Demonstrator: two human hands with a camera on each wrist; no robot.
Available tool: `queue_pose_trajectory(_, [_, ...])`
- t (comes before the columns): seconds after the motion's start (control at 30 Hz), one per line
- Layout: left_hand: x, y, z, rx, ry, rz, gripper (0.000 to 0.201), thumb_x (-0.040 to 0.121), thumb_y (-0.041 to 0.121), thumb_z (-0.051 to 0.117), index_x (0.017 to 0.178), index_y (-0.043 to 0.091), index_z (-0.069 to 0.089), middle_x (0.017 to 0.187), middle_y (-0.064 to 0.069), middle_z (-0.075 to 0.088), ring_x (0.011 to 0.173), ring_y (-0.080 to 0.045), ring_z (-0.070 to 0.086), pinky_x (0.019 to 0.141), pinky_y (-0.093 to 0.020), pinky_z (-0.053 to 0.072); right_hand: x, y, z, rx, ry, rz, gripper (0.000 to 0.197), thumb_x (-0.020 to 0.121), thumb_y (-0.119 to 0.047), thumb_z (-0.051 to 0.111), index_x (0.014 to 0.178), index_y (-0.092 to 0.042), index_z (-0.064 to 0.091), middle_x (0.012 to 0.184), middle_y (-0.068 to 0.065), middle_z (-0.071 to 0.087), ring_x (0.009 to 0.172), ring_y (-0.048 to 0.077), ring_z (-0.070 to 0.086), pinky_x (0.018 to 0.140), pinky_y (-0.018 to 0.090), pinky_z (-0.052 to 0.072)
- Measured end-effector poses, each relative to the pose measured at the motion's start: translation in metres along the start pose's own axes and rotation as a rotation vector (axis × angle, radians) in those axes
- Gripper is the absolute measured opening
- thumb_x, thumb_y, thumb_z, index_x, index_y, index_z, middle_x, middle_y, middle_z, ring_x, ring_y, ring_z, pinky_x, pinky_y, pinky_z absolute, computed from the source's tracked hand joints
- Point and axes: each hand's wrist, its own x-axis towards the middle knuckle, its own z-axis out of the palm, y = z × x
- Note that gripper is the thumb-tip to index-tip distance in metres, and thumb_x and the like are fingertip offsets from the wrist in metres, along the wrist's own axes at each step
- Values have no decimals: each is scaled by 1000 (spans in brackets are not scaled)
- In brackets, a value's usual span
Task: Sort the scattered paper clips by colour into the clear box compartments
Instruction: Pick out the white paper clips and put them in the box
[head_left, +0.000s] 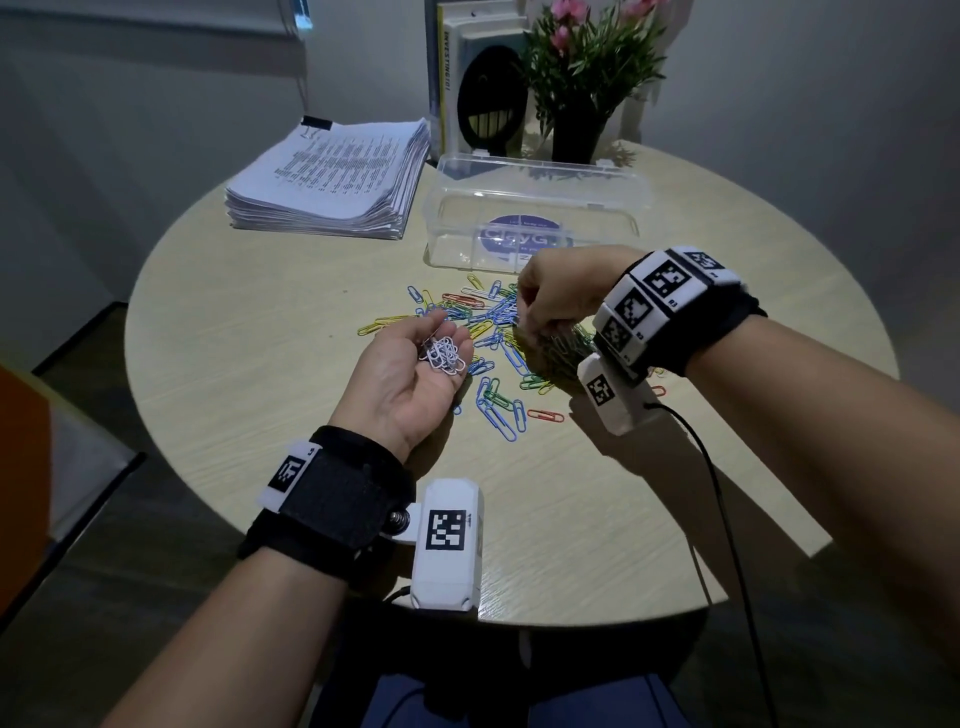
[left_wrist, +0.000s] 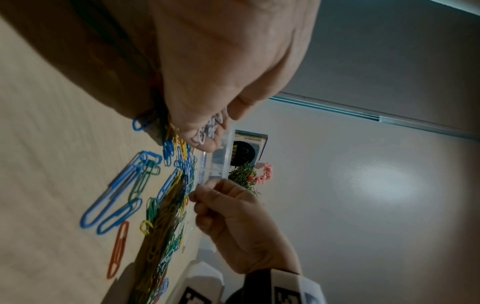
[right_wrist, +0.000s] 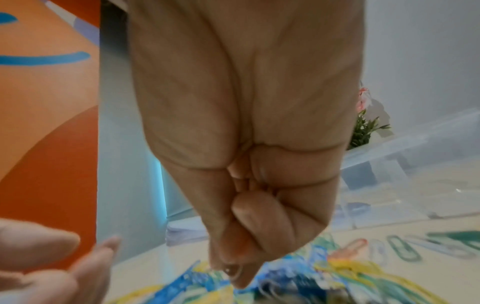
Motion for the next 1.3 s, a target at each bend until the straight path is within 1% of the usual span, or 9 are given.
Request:
queue_pose_trajectory(0.13, [-3, -4, 7, 6, -34, -6, 25, 98, 12, 37, 88, 2, 58, 86, -11, 57, 79, -19, 57, 85, -30, 45, -16, -19, -16, 208, -20, -127, 7, 89, -5, 62, 87, -11, 60, 75, 4, 61, 64, 15, 56, 63, 25, 50])
queue_pose_trajectory(0.27, [-4, -10, 11, -120, -121, -33, 41, 103, 27, 24, 101, 1, 56, 89, -16, 61, 78, -22, 57, 71, -33, 45, -27, -43, -18, 252, -61, -234, 15, 86, 0, 64, 100, -4, 65, 75, 4, 64, 61, 9, 61, 58, 17, 56])
queue_pose_trajectory(0.33, [-4, -12, 12, -146, -113, -42, 41, 104, 26, 22, 110, 2, 55, 93, -17, 61, 81, -23, 57, 70, -33, 46, -28, -47, -16, 303, -63, -238, 16, 87, 3, 62, 102, -1, 65, 81, 9, 67, 67, 15, 66, 66, 21, 59])
queue_pose_trajectory(0.5, [-5, -13, 12, -121, -53, -52, 39, 103, 21, 25, 92, -1, 56, 90, -16, 57, 82, -24, 56, 84, -35, 45, -27, -35, -21, 363, 60, -163, 20, 89, 12, 51, 103, 7, 64, 82, 15, 66, 65, 20, 65, 72, 30, 60])
queue_pose_trajectory(0.7, [-4, -9, 9, -73, -39, -41, 33, 101, 17, 29, 91, 1, 56, 89, -13, 57, 83, -22, 57, 87, -35, 43, -9, 2, -12, -59, 158, 6, 22, 80, 4, 65, 96, -6, 75, 67, 0, 64, 55, 9, 57, 74, 34, 58])
queue_pose_trajectory(0.8, [-3, -7, 10, -55, -41, -29, 33, 101, 18, 30, 91, 1, 57, 91, -13, 58, 83, -22, 58, 85, -34, 43, -3, 8, -1, -117, 140, -35, 16, 80, -14, 73, 96, -14, 74, 85, -1, 68, 66, 10, 57, 64, 26, 53])
queue_pose_trajectory(1.03, [-2, -8, 14, -29, -43, -26, 34, 101, 19, 31, 89, 2, 57, 90, -13, 58, 85, -22, 58, 90, -33, 43, 10, 9, 16, -135, 149, -47, 17, 84, -19, 65, 99, -12, 71, 93, 4, 66, 85, 17, 57, 70, 25, 44])
queue_pose_trajectory(1.2, [-1, -9, 14, -21, -43, -28, 33, 101, 19, 32, 89, 2, 58, 90, -12, 59, 85, -22, 58, 89, -33, 43, 4, 15, 11, 70, 101, -41, 11, 86, -20, 59, 77, -15, 60, 69, -1, 56, 62, 13, 50, 52, 22, 38])
queue_pose_trajectory(1.3, [-2, -11, 14, -18, -50, -25, 32, 100, 18, 32, 89, 3, 58, 90, -12, 59, 85, -21, 58, 88, -33, 44, 0, 22, 3, 243, 151, -25, 15, 82, -13, 59, 68, -16, 56, 64, 2, 59, 55, 14, 51, 52, 25, 43])
